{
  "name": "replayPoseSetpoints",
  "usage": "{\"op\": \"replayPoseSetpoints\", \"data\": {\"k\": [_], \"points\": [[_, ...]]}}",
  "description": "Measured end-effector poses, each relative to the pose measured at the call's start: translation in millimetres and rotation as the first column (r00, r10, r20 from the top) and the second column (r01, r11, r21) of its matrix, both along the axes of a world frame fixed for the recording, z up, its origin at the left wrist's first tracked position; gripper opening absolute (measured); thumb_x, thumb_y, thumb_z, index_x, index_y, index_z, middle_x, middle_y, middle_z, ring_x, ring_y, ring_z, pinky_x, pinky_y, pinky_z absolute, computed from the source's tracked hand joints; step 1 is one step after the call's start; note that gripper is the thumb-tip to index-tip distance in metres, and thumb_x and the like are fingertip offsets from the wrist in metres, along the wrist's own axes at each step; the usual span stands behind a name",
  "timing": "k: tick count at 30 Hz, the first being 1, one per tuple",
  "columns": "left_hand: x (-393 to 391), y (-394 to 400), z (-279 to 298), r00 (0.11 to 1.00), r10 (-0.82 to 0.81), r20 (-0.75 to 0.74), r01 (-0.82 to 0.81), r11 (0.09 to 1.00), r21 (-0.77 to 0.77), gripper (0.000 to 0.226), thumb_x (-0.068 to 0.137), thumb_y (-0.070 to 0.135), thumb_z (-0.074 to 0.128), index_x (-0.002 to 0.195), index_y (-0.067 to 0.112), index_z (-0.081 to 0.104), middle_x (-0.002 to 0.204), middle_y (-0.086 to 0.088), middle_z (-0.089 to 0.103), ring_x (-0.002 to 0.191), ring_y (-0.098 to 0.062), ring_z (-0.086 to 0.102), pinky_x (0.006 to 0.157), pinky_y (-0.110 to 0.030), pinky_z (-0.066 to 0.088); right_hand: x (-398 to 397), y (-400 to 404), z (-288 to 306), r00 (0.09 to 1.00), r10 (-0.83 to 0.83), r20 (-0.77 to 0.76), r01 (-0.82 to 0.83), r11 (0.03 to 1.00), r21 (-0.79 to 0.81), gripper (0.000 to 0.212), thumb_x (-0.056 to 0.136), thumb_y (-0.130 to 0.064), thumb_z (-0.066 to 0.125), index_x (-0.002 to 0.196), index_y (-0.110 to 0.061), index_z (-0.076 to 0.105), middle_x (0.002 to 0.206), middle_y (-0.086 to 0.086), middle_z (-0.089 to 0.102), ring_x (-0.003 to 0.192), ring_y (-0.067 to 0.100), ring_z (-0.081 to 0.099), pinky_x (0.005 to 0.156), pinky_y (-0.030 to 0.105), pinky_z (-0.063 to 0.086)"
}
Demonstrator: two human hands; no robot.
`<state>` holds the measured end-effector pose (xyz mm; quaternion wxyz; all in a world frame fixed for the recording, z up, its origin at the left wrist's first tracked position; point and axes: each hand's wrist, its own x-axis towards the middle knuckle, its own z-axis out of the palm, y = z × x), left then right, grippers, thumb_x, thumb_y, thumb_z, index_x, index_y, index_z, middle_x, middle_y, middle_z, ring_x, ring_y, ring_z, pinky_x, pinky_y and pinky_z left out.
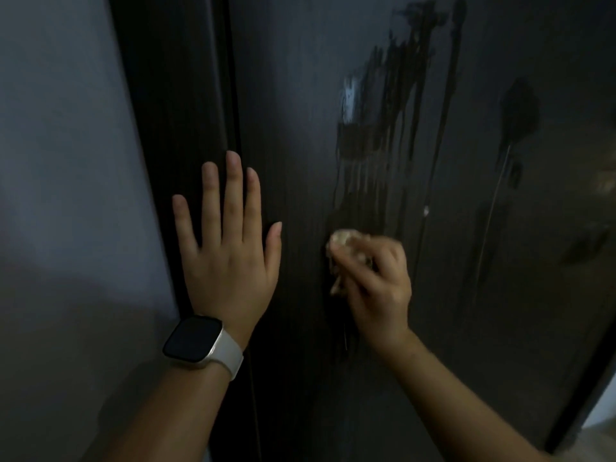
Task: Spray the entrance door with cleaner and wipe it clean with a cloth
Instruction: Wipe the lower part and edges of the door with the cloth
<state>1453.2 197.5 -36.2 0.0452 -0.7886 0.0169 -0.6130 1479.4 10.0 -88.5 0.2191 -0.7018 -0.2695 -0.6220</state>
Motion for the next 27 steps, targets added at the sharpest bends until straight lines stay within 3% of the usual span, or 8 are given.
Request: {"op": "replayPoseSetpoints", "data": {"k": [3,5,8,12,15,18,23,27], "points": [[0.0,0.3,-1.2,1.0,0.02,-0.006,-0.02,1.0,0.0,0.063,0.104,0.043,0.029,0.155,0.011,0.01,0.161,-0.008,-0.005,0.149,-0.028,-0.004,0.119,-0.052,-0.001,-10.8,-13.3,-92.5,0.993,-0.027,-0.116,0.006,0.984,-0.175,0.024,0.1,-0.026,0.05,0.121,-0.022,0.061,0.113,-0.007,0.052,0.098,0.014,0.051,0.093,0.012,0.039],[-0.7,-0.2,-0.7,1.0,0.021,-0.011,-0.021,1.0,0.003,0.063,0.104,0.043,0.027,0.155,0.011,0.01,0.162,-0.009,-0.004,0.148,-0.028,-0.004,0.118,-0.051,-0.002,-23.9,-20.9,-129.1,0.966,-0.013,-0.257,-0.048,0.972,-0.23,0.025,0.101,-0.034,0.047,0.118,-0.03,0.064,0.116,-0.016,0.054,0.102,0.005,0.053,0.084,0.023,0.051],[-1.8,-1.1,0.8,0.999,0.024,-0.035,-0.024,1.0,0.001,0.063,0.104,0.043,0.027,0.155,0.011,0.009,0.162,-0.011,0.0,0.148,-0.028,-0.005,0.118,-0.052,-0.002,-28.6,-23.8,-110.4,0.974,0.001,-0.225,-0.069,0.953,-0.296,0.022,0.095,-0.02,0.057,0.111,-0.011,0.07,0.108,-0.003,0.058,0.093,0.013,0.056,0.071,0.03,0.053],[-3.1,-1.1,-0.9,0.998,0.035,-0.047,-0.035,0.999,-0.004,0.063,0.104,0.043,0.027,0.155,0.011,0.009,0.162,-0.013,0.002,0.148,-0.029,-0.004,0.118,-0.052,-0.001,-11.9,-23.7,-27.5,0.997,-0.046,-0.054,0.038,0.99,-0.134,0.022,0.088,-0.012,0.065,0.109,-0.012,0.073,0.102,0.007,0.068,0.103,0.028,0.057,0.096,0.048,0.044],[-3.9,-1.7,0.0,0.999,0.026,-0.043,-0.026,1.0,0.0,0.063,0.104,0.043,0.027,0.155,0.01,0.01,0.162,-0.014,0.005,0.147,-0.03,-0.002,0.118,-0.052,0.0,-5.7,-17.0,2.7,0.999,-0.039,-0.035,0.04,0.999,0.036,0.025,0.083,0.001,0.069,0.106,-0.009,0.074,0.101,0.012,0.067,0.094,0.028,0.054,0.085,0.029,0.043],[-4.3,-1.1,-0.1,0.999,0.021,-0.049,-0.022,1.0,-0.007,0.062,0.104,0.043,0.027,0.155,0.011,0.01,0.162,-0.014,0.004,0.148,-0.03,-0.002,0.117,-0.052,-0.001,-8.5,-17.8,-39.6,0.996,-0.03,-0.083,0.026,0.999,-0.043,0.032,0.089,-0.006,0.062,0.12,-0.016,0.062,0.113,0.007,0.059,0.089,0.023,0.05,0.081,0.017,0.033],[-4.9,-1.2,0.5,0.999,0.011,-0.041,-0.011,1.0,0.0,0.062,0.104,0.043,0.027,0.155,0.011,0.011,0.162,-0.014,0.005,0.148,-0.03,-0.001,0.117,-0.053,0.002,-28.3,-32.9,-136.2,0.959,-0.029,-0.281,-0.031,0.978,-0.207,0.034,0.091,-0.016,0.06,0.125,-0.017,0.058,0.123,-0.002,0.051,0.09,0.013,0.048,0.068,0.024,0.046],[-4.2,0.4,0.7,0.999,0.01,-0.038,-0.01,1.0,0.006,0.062,0.104,0.042,0.027,0.155,0.011,0.01,0.162,-0.013,0.004,0.148,-0.029,-0.002,0.118,-0.052,-0.001,-24.4,-29.1,-75.6,0.977,0.01,-0.214,-0.064,0.968,-0.245,0.035,0.086,-0.012,0.064,0.121,-0.013,0.06,0.118,0.003,0.058,0.083,0.02,0.051,0.063,0.029,0.045]]}}
